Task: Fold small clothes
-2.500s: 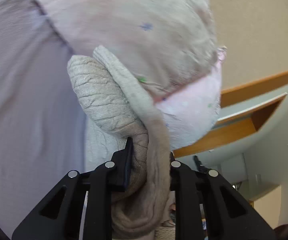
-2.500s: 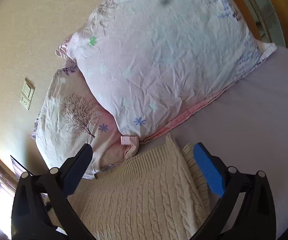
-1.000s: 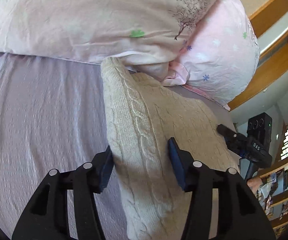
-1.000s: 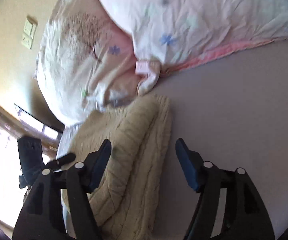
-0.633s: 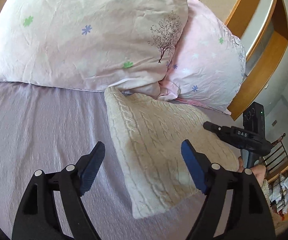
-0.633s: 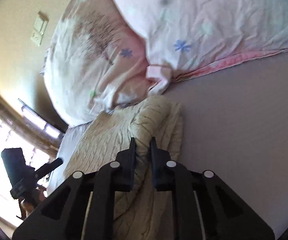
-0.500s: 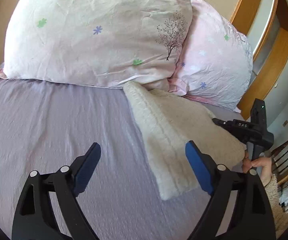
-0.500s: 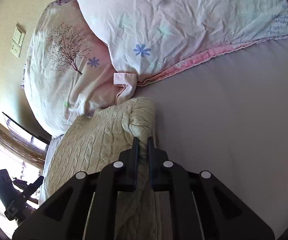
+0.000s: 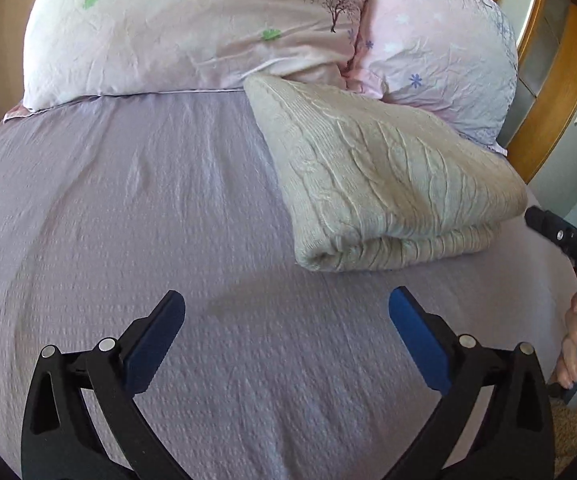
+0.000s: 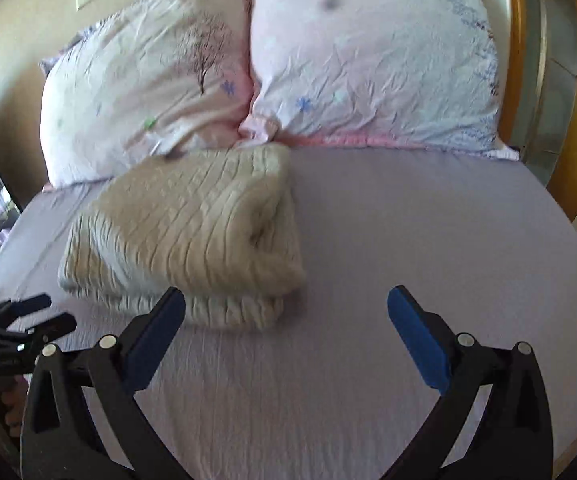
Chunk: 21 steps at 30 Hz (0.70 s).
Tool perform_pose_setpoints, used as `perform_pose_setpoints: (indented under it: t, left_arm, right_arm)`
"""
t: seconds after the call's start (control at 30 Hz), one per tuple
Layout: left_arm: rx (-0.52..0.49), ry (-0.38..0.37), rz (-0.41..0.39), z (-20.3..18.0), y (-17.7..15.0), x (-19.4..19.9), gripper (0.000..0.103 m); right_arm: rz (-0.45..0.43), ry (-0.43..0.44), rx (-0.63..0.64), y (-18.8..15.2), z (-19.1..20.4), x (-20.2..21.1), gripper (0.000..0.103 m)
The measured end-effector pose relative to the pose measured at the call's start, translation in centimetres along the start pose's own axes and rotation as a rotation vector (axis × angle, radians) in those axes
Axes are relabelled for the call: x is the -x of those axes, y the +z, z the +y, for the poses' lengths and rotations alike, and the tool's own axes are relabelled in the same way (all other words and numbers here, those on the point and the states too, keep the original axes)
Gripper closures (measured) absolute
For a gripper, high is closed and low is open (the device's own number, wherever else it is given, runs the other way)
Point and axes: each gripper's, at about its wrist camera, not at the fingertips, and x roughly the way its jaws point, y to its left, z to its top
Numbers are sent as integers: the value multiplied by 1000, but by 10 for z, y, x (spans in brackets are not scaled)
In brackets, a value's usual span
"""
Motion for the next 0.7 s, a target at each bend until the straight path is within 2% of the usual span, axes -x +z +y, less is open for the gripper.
perform_pose_setpoints:
  t: [0.17,0.37,0.47,0.7]
  left_arm:
    - [-70,78,26,-16,-2,-10,1]
    - [-108,158,53,-21,-3,-18,1]
    - [-107,163,52,-20,-3,-18,1]
    - [-110,165,43,-20,-3,-18,1]
  right_arm:
    - [101,71,-3,-16,23,-30,2]
    - [138,-54,120,-26,53,-35,2]
    - [166,-45,110,-26,52,-39,2]
    - [168,-50,109,-26,51,-41,2]
